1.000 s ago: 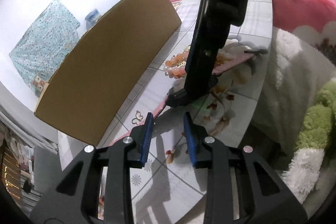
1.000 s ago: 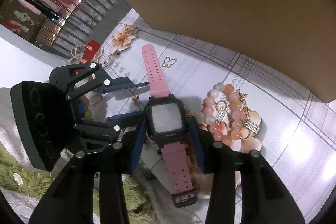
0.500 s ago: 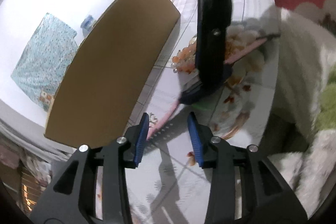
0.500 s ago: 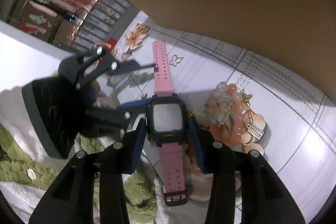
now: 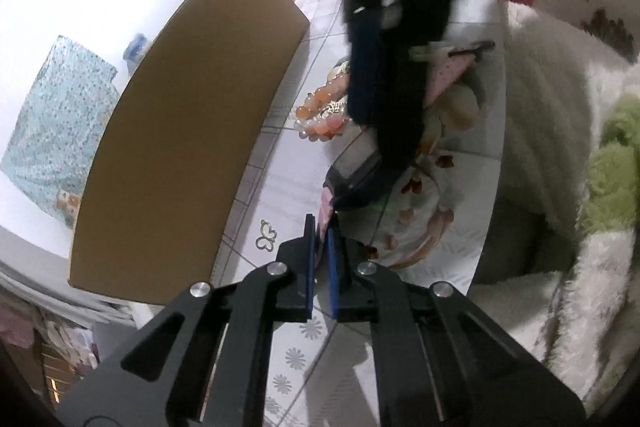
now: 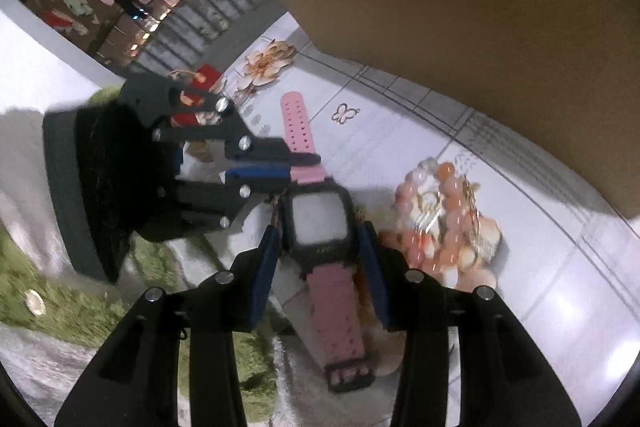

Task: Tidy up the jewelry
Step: 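Grasp the pink watch body with the right gripper while the left gripper grips its strap, then lift the pink watch with both grippers and carry it over the box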

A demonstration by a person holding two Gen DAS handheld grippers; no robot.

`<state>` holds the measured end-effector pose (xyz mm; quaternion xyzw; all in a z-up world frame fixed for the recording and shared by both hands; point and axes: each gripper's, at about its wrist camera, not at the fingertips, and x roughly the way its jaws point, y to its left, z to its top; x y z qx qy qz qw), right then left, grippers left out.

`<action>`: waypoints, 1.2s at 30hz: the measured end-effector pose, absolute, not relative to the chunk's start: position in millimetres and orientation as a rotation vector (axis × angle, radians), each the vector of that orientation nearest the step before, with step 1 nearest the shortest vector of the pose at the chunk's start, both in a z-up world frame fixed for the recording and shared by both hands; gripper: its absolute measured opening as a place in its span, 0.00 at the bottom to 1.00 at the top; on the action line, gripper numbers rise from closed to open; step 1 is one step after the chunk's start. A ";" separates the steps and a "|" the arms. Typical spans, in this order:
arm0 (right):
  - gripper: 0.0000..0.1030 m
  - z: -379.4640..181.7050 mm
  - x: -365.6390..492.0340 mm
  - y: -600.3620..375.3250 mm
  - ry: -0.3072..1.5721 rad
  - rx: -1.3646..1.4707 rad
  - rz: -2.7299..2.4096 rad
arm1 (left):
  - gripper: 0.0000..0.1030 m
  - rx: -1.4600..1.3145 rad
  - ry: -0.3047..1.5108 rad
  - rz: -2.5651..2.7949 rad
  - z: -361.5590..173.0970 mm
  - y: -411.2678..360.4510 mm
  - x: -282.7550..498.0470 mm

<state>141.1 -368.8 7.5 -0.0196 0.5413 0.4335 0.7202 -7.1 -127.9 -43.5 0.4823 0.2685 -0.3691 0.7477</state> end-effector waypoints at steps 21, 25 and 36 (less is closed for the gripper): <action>0.10 -3.5 61.7 -330.4 0.872 -0.513 0.344 | 0.04 1.087 0.506 -0.759 -44.3 -134.2 -1.8; 0.05 0.7 57.4 -325.6 0.833 -0.498 0.289 | 0.02 1.065 0.476 -0.739 -41.6 -132.9 -6.7; 0.05 71.1 34.3 -332.1 0.617 -0.521 0.180 | 0.02 0.966 0.312 -0.662 25.2 -123.7 -24.5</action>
